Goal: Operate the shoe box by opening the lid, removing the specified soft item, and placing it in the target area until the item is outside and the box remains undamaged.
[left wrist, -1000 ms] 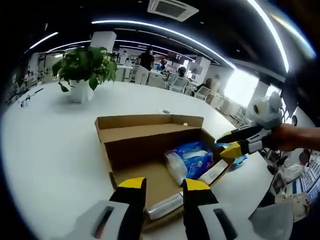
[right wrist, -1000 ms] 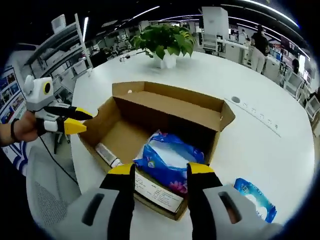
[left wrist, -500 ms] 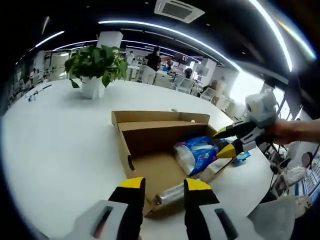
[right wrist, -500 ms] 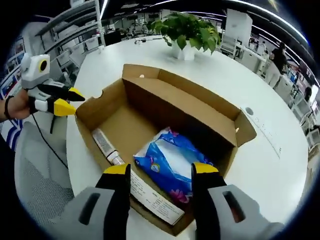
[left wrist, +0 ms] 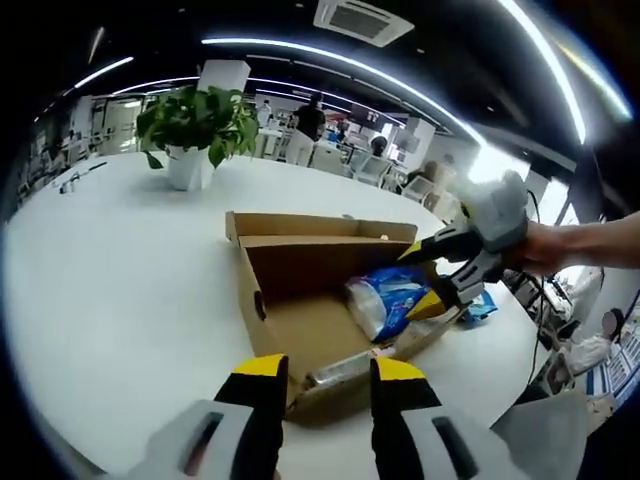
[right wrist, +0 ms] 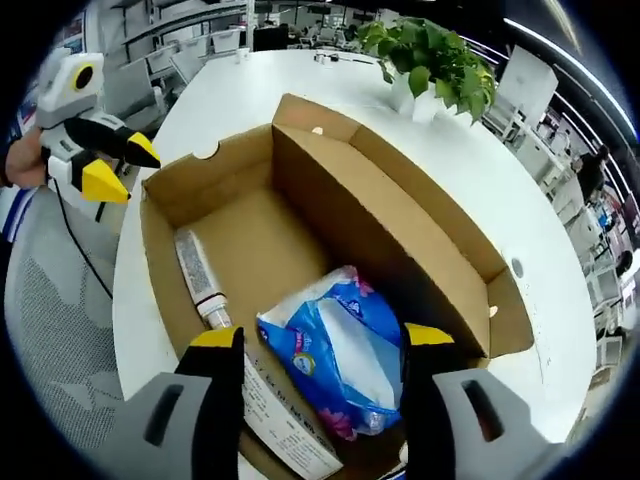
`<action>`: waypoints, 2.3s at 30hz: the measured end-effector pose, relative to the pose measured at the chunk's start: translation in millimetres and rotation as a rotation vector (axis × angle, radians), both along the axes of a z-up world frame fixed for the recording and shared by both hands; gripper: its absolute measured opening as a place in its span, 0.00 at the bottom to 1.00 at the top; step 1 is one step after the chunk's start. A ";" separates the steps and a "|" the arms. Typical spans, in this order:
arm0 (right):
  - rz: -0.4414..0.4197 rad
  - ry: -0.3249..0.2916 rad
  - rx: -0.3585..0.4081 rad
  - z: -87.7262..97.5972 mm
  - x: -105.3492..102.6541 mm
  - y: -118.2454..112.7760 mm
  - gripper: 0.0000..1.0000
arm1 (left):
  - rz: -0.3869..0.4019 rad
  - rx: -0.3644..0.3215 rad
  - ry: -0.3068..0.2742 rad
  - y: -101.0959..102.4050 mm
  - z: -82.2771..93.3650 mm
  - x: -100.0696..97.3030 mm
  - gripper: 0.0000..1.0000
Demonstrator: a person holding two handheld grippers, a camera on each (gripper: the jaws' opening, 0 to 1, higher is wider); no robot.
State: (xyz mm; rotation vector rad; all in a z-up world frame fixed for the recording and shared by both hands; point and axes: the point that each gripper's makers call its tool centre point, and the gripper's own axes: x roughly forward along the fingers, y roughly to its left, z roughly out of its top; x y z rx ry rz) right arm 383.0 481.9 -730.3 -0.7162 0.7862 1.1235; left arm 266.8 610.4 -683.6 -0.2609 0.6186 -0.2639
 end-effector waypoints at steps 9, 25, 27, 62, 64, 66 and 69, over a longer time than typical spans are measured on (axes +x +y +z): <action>0.025 0.053 -0.050 -10.0 11.8 1.5 0.66 | 0.005 -0.002 -0.012 -5.7 -3.1 -2.7 0.33; 0.129 0.127 -0.226 -38.0 13.0 1.5 0.66 | 0.030 0.002 -0.023 -2.2 2.0 -1.7 0.32; 0.140 0.129 -0.234 -41.3 13.0 2.8 0.65 | 0.033 0.001 -0.025 -2.0 2.9 -2.7 0.32; 0.291 0.001 -0.256 -48.1 1.5 -4.8 0.29 | -0.036 -0.045 -0.034 -26.6 -4.8 -1.5 0.33; 0.276 -0.013 -0.227 -39.9 3.2 -3.0 0.28 | -0.030 -0.046 -0.029 -27.4 -7.1 -3.5 0.33; 0.265 -0.028 -0.196 -30.8 5.8 -1.2 0.27 | -0.027 -0.034 -0.037 -28.2 -6.0 -4.4 0.33; 0.253 -0.032 -0.149 -18.8 7.9 0.4 0.26 | -0.019 -0.013 -0.055 -27.6 -0.7 -5.7 0.34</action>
